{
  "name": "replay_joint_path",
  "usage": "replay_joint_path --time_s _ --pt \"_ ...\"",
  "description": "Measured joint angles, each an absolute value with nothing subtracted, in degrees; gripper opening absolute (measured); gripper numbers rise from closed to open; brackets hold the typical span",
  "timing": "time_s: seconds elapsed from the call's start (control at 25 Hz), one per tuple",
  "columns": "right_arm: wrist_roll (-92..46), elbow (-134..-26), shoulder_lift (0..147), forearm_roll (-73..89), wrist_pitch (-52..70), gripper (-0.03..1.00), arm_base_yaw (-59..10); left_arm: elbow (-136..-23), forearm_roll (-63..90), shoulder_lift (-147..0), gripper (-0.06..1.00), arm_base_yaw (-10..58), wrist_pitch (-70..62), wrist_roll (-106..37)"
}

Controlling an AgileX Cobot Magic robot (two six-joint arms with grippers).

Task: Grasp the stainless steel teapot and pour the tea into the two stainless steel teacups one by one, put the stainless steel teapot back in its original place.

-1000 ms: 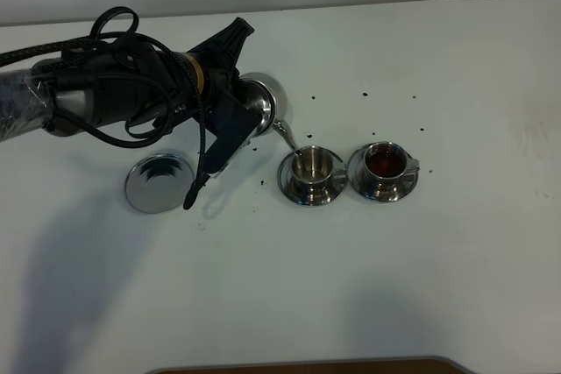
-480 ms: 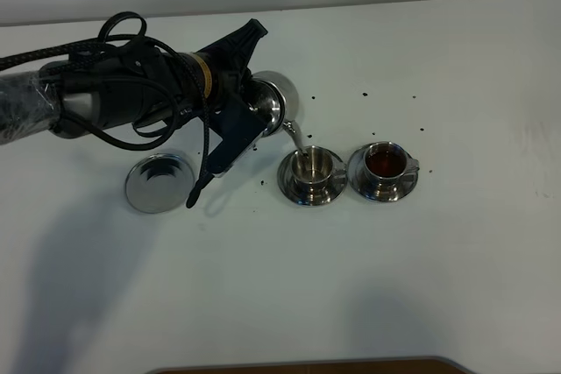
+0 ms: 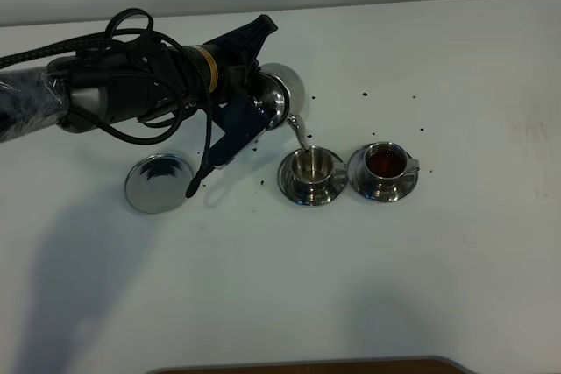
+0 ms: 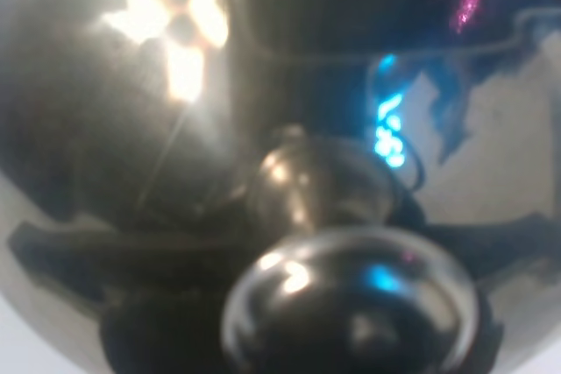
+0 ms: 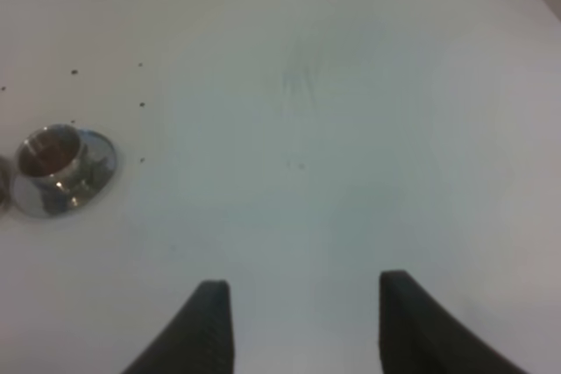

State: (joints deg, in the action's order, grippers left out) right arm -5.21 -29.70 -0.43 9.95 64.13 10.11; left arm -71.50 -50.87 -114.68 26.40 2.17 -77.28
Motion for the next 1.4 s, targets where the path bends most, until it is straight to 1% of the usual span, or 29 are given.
replay_joint_path --time_s 0.6,1.4 --pt "-5.2 -29.7 -0.4 10.0 64.1 0.39 10.1 -71.6 -51.1 -114.7 0.24 26.4 7.8 -88.9" --pt "-5.2 -29.7 -0.4 10.0 64.1 0.39 10.1 -71.6 -51.1 -114.7 0.24 26.4 11.3 -92.8"
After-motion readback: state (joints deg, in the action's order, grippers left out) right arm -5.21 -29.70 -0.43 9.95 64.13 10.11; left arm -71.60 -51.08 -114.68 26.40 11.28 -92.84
